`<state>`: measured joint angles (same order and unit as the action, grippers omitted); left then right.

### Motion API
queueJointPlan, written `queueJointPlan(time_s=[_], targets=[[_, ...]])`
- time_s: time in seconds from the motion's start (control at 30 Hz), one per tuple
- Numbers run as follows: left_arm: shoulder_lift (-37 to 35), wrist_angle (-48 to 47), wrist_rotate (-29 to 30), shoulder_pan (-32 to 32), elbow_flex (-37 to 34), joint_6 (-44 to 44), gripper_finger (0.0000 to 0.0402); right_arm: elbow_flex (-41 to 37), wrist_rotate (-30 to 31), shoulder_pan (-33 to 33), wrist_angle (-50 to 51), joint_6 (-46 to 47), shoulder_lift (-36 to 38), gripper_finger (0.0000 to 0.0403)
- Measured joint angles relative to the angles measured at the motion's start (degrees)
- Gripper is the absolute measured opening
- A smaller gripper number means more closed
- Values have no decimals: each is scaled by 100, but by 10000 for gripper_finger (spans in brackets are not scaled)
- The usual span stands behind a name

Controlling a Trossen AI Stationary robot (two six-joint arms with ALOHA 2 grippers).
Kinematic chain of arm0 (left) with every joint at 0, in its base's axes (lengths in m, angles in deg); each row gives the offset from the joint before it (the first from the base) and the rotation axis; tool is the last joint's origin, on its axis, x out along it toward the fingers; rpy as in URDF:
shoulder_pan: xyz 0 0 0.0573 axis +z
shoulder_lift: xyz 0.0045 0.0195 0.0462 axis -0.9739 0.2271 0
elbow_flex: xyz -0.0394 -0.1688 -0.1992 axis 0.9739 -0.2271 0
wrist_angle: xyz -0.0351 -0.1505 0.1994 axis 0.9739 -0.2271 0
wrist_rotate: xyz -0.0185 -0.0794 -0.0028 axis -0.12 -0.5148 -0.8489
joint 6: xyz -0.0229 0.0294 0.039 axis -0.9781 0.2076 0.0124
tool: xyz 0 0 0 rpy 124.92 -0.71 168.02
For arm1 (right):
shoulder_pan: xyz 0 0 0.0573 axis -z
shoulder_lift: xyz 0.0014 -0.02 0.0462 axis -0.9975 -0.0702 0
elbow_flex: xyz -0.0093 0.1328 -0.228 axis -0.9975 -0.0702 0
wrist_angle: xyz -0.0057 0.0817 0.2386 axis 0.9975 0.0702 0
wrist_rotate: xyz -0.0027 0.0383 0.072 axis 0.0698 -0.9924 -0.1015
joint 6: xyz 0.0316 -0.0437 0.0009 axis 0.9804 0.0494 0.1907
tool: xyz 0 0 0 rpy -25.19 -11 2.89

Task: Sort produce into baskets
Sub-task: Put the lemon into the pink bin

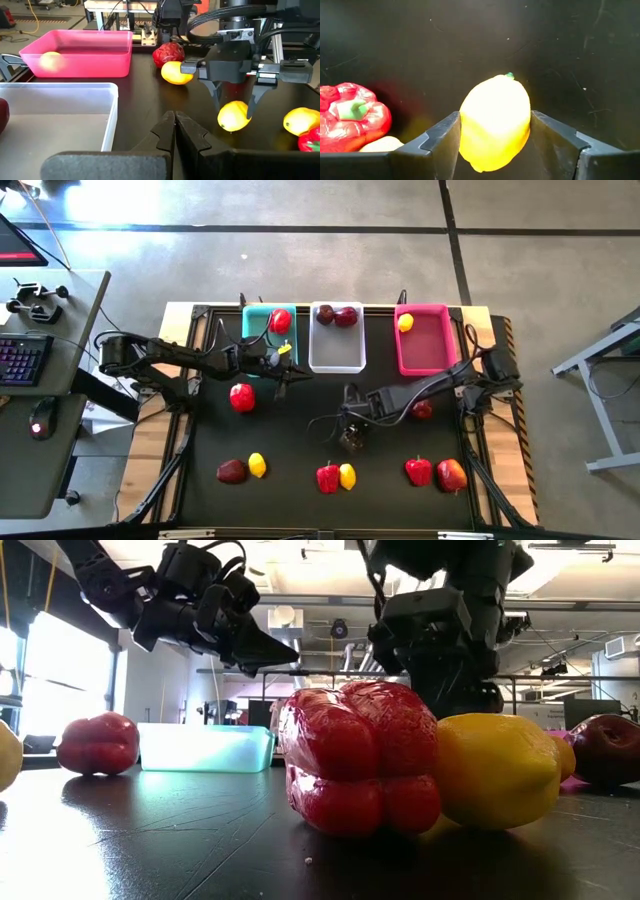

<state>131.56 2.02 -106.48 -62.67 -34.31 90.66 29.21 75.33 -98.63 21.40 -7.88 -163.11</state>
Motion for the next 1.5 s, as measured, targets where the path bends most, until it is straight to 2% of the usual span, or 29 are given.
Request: queueJointPlan(time_s=[0.13,0.27,0.37,0.5,0.7,0.87,1.03,1.2,1.33,1.5], targets=[[0,-38,2,0,0,0,0,9,-155,111,90,-151,-49,203],[0,-55,2,16,0,-2,0,-13,-177,263,364,-519,140,163],[0,-158,4,102,-1,-103,0,-28,-33,450,572,-791,405,136],[0,-167,51,243,-3,-264,0,-24,242,832,1343,-1205,999,127],[0,-157,48,395,-4,-217,0,-17,983,1988,2670,-2035,2011,125],[0,-197,48,480,-4,-258,0,-19,1778,3468,3359,-2967,2547,124],[0,-201,48,530,-4,-304,0,-205,1948,4934,2912,-4018,2559,124],[0,-196,48,535,-4,-321,0,-565,1611,6150,1944,-4162,2350,124],[0,-196,48,535,-4,-321,0,-650,1560,6791,1494,-4085,1981,124],[0,-197,48,532,-4,-321,0,-651,1562,7199,1011,-4009,1451,124]])
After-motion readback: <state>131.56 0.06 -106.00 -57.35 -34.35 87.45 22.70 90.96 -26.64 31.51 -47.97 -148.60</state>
